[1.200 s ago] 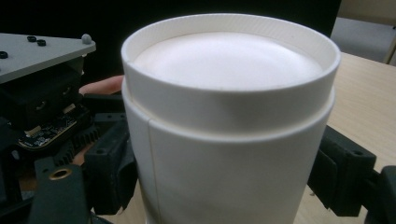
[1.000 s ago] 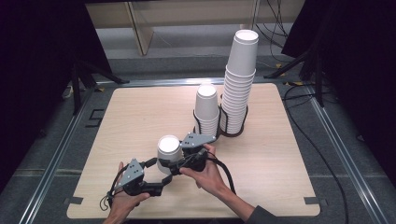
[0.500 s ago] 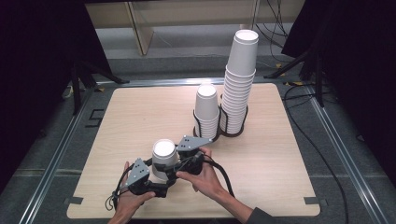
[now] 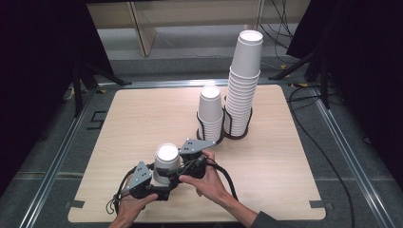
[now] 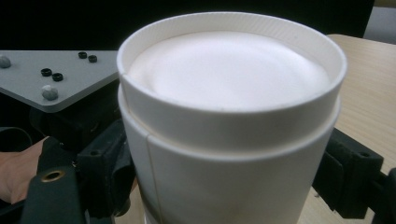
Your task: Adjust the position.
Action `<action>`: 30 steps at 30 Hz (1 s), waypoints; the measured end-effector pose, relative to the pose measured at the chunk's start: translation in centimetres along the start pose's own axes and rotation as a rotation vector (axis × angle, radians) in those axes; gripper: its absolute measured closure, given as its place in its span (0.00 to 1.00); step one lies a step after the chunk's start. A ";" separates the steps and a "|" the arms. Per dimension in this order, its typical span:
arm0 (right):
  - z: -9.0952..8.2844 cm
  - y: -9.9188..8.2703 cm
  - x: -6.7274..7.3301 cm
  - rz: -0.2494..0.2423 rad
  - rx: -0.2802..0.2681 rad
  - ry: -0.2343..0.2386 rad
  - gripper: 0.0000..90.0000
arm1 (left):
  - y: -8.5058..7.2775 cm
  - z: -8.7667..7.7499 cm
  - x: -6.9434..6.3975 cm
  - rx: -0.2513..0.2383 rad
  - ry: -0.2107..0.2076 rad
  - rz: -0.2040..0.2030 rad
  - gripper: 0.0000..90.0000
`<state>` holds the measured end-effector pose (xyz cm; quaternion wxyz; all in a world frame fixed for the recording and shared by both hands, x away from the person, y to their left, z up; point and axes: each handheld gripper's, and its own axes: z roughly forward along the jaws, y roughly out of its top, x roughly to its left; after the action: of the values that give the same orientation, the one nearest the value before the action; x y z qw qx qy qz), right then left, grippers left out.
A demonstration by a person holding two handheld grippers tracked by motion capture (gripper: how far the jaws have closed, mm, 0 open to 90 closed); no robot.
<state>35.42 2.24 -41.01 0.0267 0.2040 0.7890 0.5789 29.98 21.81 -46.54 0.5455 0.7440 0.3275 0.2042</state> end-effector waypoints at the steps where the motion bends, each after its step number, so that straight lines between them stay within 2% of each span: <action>1: 0.0 0.0 0.0 0.001 -0.003 0.011 0.20 | 0.0 0.1 0.0 -0.015 -0.005 0.002 0.10; 5: -0.3 0.3 0.0 -0.007 0.036 0.013 0.19 | 0.1 -0.1 0.0 0.017 -0.004 0.028 0.12; 7: -0.4 0.4 0.0 -0.013 0.035 0.014 0.18 | 0.2 -0.1 0.0 0.024 -0.006 0.037 0.12; 8: -0.8 0.8 -0.3 -0.021 0.043 0.022 0.17 | 0.3 -0.2 -0.1 0.038 0.000 0.061 0.13; 9: -1.0 1.0 -0.4 -0.018 0.040 0.023 0.17 | 0.4 -0.1 0.1 0.023 -0.009 0.100 0.13; 10: -1.2 1.2 -0.5 -0.024 0.044 0.034 0.17 | 0.5 -0.2 0.1 0.045 0.000 0.126 0.14; 13: -2.1 1.8 -0.7 -0.052 0.080 0.048 0.17 | 0.4 -0.1 0.0 0.076 0.002 0.161 0.15; 14: -2.4 2.0 -0.7 -0.055 0.097 0.051 0.17 | 0.4 -0.1 0.0 0.076 0.002 0.161 0.15; 15: -2.7 2.2 -0.5 -0.025 0.119 0.058 0.17 | 0.4 -0.2 0.0 0.099 0.007 0.175 0.15; 16: -2.7 2.3 -0.8 -0.074 0.111 0.061 0.18 | 0.5 -0.2 0.0 0.124 0.011 0.194 0.15; 18: -3.0 2.4 -0.8 -0.082 0.133 0.062 0.18 | 0.5 -0.2 -0.1 0.126 0.016 0.208 0.15; 19: -3.2 2.5 -0.8 -0.102 0.162 0.056 0.18 | 0.5 -0.1 -0.3 0.142 0.014 0.230 0.15; 20: -3.3 2.5 -0.9 -0.107 0.167 0.056 0.18 | 0.5 -0.2 -0.4 0.167 0.016 0.248 0.15; 21: -3.3 2.4 -0.9 -0.091 0.177 0.067 0.18 | 0.5 -0.2 -0.4 0.167 0.016 0.248 0.15; 22: -3.2 2.4 -1.0 -0.102 0.179 0.067 0.18 | 0.5 -0.2 -0.7 0.184 0.011 0.271 0.15; 23: -3.2 2.4 -1.0 -0.102 0.179 0.067 0.18 | 0.5 -0.2 -0.7 0.184 0.011 0.271 0.15; 25: -3.1 2.2 -0.9 -0.107 0.206 0.084 0.19 | 0.6 -0.2 -0.9 0.225 0.007 0.300 0.16; 30: -2.9 2.0 -0.7 -0.118 0.245 0.104 0.20 | 0.6 -0.2 -1.0 0.239 -0.001 0.320 0.16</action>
<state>35.82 -0.10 -38.33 -0.0054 0.1289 0.8646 0.4856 29.27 21.13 -45.81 0.4139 0.8461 0.2269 0.2477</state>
